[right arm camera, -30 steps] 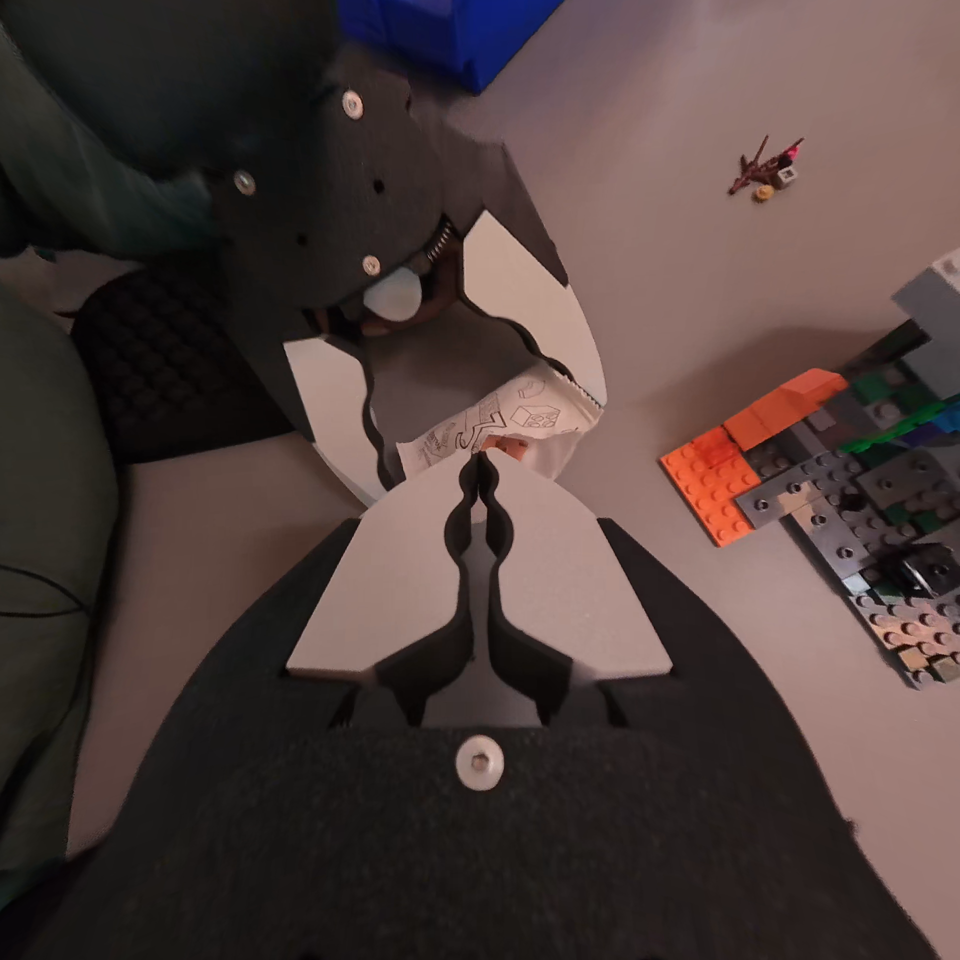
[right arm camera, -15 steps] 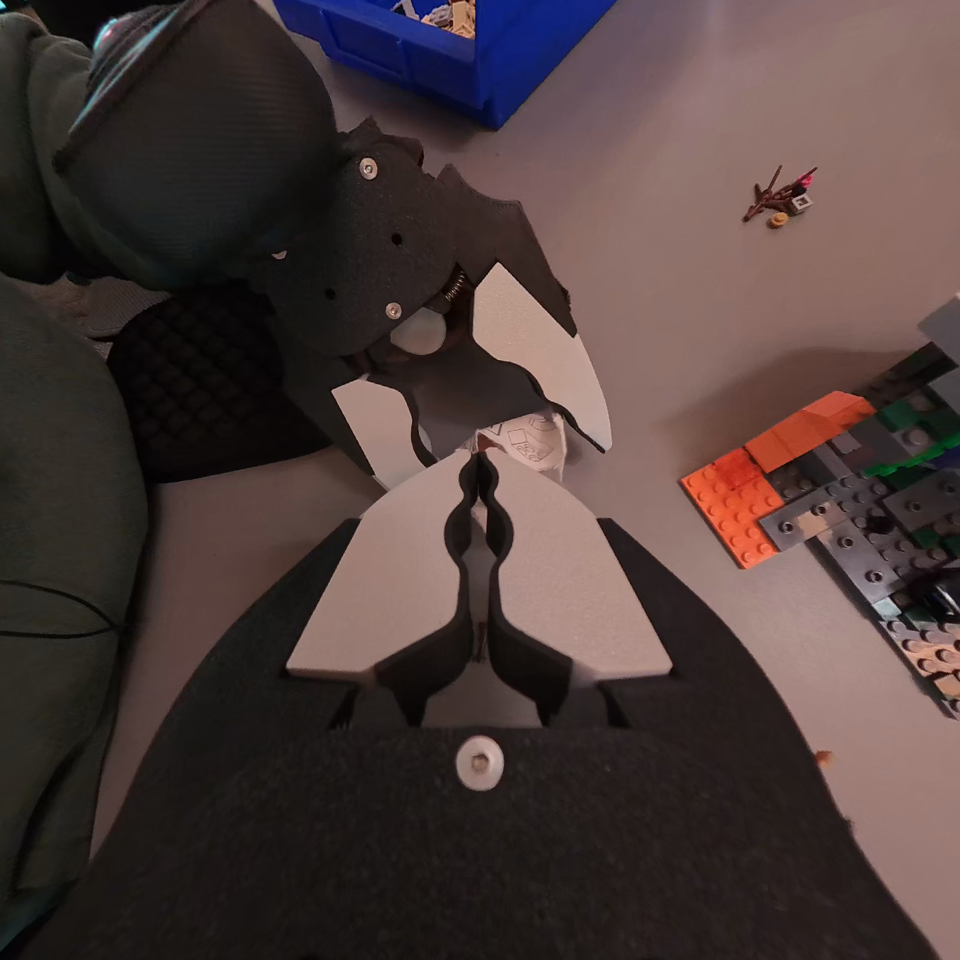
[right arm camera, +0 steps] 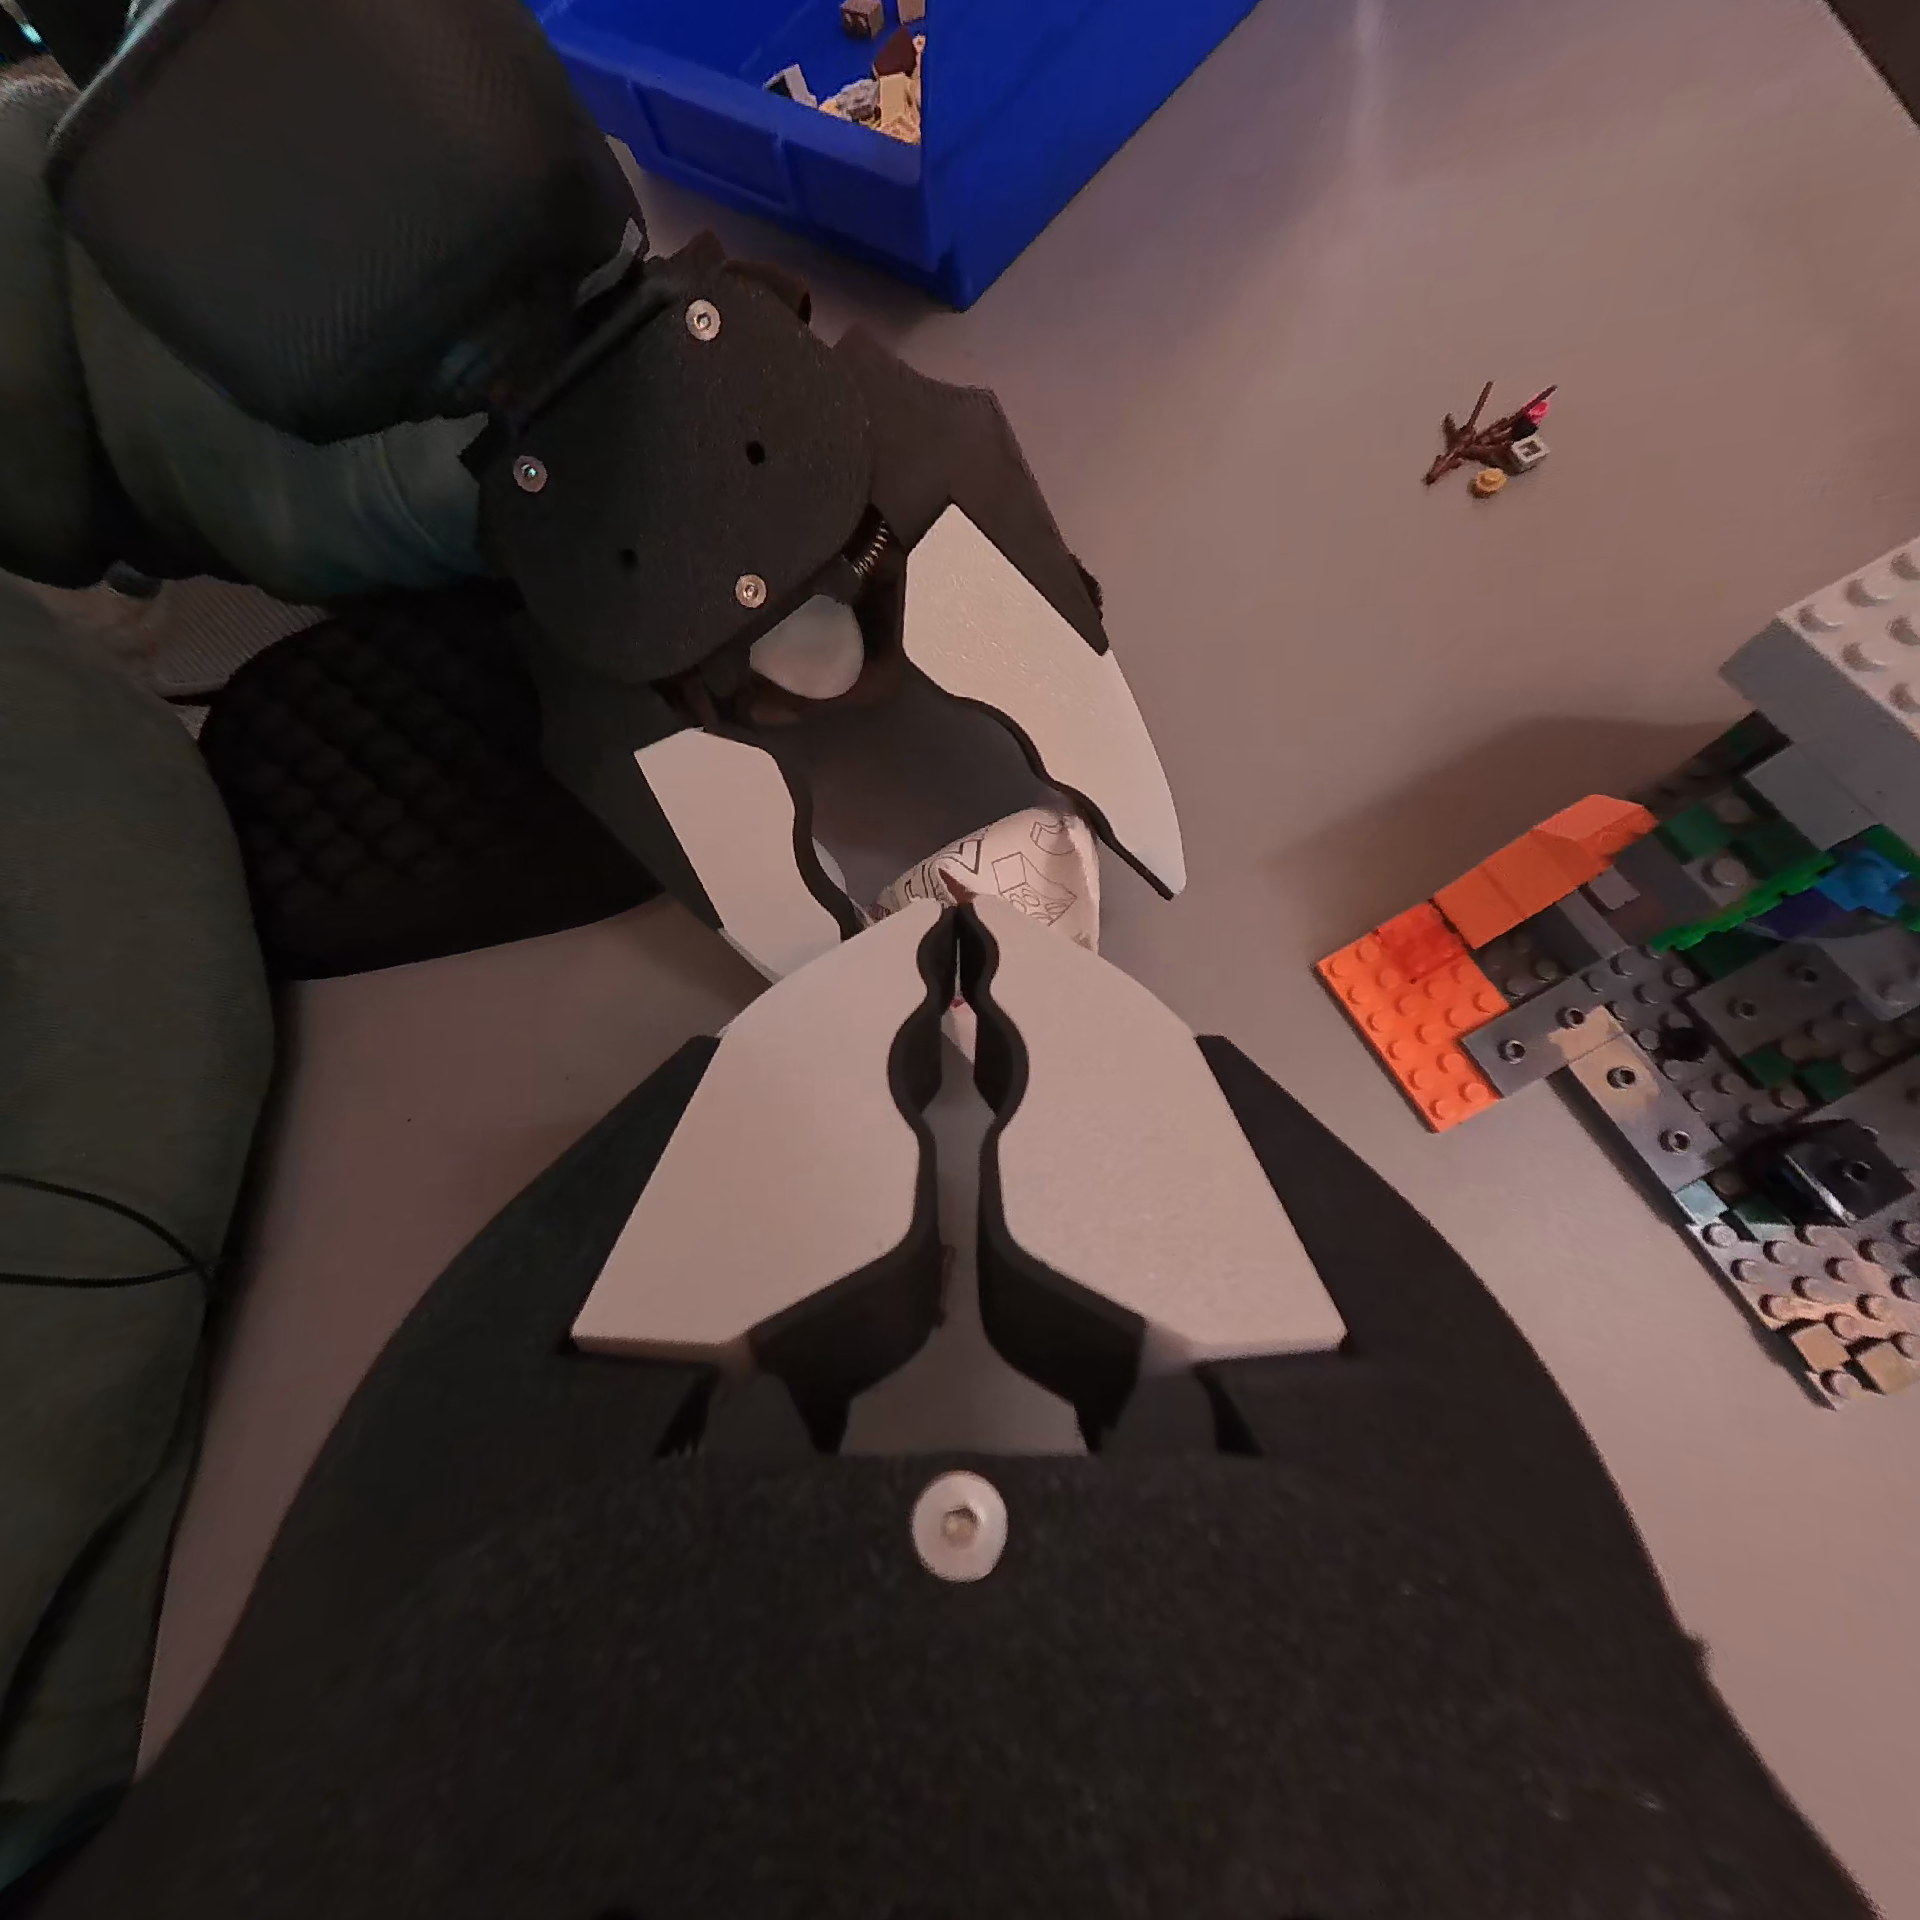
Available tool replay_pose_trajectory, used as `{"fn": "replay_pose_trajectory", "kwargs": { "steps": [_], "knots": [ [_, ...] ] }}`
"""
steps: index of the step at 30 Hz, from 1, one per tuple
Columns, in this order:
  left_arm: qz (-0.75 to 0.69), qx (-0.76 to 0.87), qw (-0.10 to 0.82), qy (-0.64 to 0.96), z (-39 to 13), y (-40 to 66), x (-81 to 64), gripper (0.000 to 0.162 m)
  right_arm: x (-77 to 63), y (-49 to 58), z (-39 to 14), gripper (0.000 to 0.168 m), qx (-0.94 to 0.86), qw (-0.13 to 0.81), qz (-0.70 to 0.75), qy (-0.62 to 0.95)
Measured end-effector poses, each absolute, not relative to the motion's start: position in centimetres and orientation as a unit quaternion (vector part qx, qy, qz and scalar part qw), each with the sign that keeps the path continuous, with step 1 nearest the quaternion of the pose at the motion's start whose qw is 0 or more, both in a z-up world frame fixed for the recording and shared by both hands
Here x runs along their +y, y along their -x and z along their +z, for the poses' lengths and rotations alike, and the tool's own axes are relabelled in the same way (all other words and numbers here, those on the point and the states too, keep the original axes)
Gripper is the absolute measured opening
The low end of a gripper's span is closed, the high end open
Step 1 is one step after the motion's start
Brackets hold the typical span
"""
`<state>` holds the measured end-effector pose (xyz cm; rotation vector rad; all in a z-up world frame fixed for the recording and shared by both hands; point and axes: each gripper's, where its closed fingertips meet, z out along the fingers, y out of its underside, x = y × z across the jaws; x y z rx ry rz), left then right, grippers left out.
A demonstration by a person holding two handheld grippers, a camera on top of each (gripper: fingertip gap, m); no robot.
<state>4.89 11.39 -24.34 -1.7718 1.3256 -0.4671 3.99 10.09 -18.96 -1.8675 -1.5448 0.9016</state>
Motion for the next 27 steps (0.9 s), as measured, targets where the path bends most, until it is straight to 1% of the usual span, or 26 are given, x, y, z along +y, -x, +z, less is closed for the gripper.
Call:
{"fn": "replay_pose_trajectory", "kwargs": {
  "steps": [5, 11, 14, 22, 27],
  "knots": [
    [-0.193, 0.525, 0.438, 0.704, -23.8, -4.8, 11.5, 0.070, 10.2, -4.0, -18.5, 0.004, -0.573, 0.282, 0.338, 0.691],
    [-0.200, 0.520, 0.454, 0.695, -23.1, -4.8, 11.7, 0.069, 10.7, -4.6, -17.0, 0.014, -0.565, 0.304, 0.349, 0.683],
    [-0.204, 0.519, 0.454, 0.695, -23.1, -4.8, 11.7, 0.069, 10.9, -4.9, -16.4, 0.014, -0.554, 0.306, 0.363, 0.683],
    [-0.203, 0.518, 0.473, 0.683, -22.5, -4.7, 11.8, 0.068, 12.8, -7.0, -15.5, 0.017, -0.542, 0.325, 0.340, 0.696],
    [-0.195, 0.524, 0.488, 0.670, -22.1, -4.7, 11.9, 0.067, 13.5, -8.9, -16.7, 0.017, -0.557, 0.298, 0.325, 0.704]
  ]
}}
